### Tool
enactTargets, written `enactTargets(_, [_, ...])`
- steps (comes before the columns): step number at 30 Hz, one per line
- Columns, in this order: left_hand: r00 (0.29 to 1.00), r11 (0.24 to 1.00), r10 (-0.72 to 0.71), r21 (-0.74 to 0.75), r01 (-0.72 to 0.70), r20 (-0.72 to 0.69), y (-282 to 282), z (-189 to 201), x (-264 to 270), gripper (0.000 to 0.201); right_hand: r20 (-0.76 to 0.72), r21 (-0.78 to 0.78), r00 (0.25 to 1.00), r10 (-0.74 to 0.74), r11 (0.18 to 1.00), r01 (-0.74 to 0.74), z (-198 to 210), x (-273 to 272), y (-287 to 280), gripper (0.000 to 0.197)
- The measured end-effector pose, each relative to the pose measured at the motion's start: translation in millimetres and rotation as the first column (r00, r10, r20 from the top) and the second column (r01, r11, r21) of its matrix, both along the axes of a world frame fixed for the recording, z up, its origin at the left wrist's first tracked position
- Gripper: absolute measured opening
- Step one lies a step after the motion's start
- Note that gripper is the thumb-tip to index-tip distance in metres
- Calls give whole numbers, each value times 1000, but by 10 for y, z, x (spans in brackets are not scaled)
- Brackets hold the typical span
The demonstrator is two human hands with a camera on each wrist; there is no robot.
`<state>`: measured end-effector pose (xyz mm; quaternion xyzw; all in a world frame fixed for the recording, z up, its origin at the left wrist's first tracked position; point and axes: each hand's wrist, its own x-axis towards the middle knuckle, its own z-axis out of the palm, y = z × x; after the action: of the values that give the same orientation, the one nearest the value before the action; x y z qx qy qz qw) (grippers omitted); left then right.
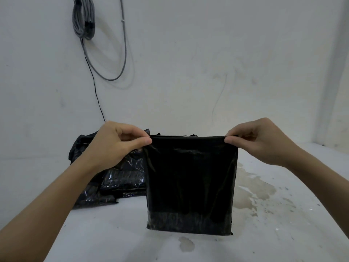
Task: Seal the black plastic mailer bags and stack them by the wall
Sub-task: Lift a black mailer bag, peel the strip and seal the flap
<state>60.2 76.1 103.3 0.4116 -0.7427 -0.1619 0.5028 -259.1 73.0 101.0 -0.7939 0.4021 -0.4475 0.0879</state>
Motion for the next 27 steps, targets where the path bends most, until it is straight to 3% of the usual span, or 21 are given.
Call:
enactTargets(4, [995, 999, -30, 24, 32, -98, 36, 22, -34, 2, 74, 6, 997, 18, 1000, -18, -24, 2, -14, 11])
enactTargets(9, [974, 996, -73, 31, 81, -214, 54, 7, -27, 15, 149, 2, 988, 31, 1000, -31, -71, 19, -28, 6])
enactTargets(27, [970, 993, -28, 100, 54, -241, 10, -73, -24, 13, 269, 101, 962, 53, 991, -83, -154, 38, -73, 12])
